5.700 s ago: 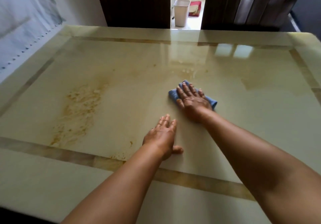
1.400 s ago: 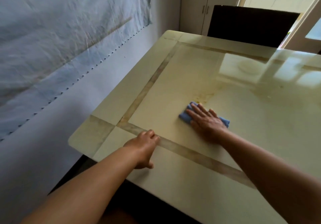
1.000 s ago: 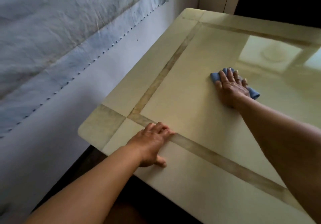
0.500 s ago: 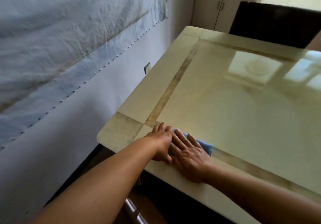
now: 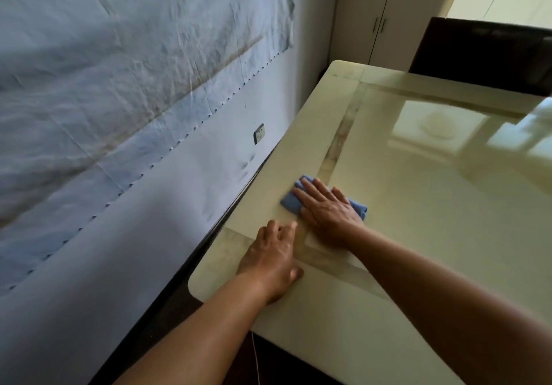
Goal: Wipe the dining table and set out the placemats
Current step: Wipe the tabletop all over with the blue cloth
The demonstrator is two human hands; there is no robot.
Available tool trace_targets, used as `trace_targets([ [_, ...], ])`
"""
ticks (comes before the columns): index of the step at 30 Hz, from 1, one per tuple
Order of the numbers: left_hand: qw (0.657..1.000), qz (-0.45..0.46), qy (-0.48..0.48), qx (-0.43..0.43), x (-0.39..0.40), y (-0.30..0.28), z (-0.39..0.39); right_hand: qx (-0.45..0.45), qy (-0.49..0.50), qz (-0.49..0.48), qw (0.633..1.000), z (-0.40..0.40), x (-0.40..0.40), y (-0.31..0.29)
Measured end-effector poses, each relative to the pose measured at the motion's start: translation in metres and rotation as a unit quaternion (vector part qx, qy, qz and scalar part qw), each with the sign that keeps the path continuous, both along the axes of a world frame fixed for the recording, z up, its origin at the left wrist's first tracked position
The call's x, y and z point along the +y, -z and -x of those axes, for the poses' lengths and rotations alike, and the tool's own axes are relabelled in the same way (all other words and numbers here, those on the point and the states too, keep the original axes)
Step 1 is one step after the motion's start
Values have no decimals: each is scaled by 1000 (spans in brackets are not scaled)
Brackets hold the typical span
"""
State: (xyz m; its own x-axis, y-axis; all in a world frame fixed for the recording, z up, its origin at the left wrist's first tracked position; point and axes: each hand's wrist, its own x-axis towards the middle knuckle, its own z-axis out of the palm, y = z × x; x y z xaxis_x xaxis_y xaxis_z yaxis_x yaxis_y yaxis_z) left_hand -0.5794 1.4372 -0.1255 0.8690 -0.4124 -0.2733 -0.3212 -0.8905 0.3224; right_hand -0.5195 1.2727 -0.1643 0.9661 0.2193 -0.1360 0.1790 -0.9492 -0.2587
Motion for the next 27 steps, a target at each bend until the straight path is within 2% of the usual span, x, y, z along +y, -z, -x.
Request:
trace_targets([
  [4,999,-30,25,-1,-1,5,-12,16,123,-24,992,-49,4,3],
  [7,999,-41,17,21,-6,1,-20,4,155,-17,988,-64,5,6],
  [12,996,-74,21,51,-8,-5,-25,4,81,-17,997,-49,-4,11],
  [18,994,-91,5,63,-11,-5,-26,5,2,-22,1000,20,-14,15],
  [24,997,-55,-51,28,-32,-7,-22,-18,18,-49,998,63,-36,6],
  [27,997,-52,-49,-2,-35,-2,-16,0,18,-49,999,77,-41,8],
])
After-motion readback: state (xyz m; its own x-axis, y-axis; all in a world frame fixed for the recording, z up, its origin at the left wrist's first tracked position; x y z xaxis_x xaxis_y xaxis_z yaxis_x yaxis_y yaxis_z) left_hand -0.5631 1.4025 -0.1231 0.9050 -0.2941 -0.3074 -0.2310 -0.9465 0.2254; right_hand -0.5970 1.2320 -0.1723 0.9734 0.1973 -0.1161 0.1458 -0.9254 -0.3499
